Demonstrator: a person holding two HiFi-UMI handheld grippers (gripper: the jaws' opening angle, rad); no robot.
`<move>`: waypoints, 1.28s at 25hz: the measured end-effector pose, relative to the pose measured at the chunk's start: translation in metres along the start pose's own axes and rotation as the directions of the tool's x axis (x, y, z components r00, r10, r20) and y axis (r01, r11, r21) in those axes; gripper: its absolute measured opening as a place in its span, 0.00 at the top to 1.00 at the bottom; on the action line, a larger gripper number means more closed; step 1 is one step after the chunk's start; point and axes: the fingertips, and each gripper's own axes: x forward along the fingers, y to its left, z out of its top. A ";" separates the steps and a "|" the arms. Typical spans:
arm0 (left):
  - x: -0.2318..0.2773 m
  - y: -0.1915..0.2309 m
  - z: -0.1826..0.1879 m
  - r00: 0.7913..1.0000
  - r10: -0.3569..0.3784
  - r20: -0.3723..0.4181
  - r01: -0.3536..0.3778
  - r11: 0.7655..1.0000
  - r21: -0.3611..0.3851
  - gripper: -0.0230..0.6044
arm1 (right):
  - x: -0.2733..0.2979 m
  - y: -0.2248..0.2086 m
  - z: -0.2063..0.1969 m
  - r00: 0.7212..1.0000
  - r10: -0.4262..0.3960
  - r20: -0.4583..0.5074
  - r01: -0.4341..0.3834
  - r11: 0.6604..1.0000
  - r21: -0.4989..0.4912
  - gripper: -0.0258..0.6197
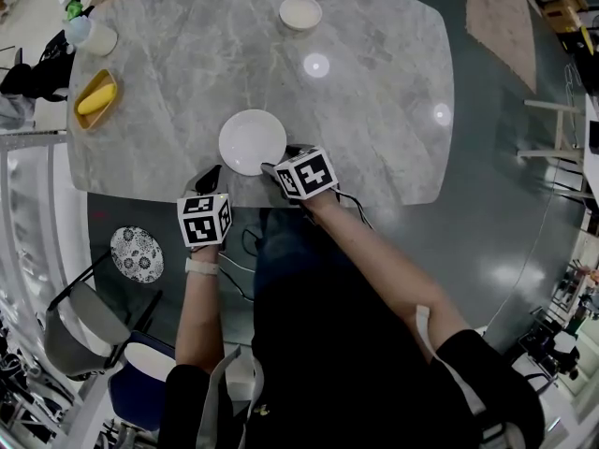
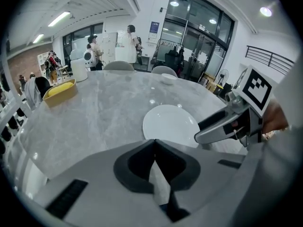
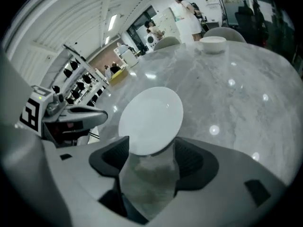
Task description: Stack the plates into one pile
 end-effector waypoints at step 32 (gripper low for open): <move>-0.040 -0.053 0.146 0.975 -0.148 0.164 0.119 0.977 0.176 0.95 | -0.138 0.032 0.147 0.900 0.008 0.436 0.126 0.953 -0.277 0.87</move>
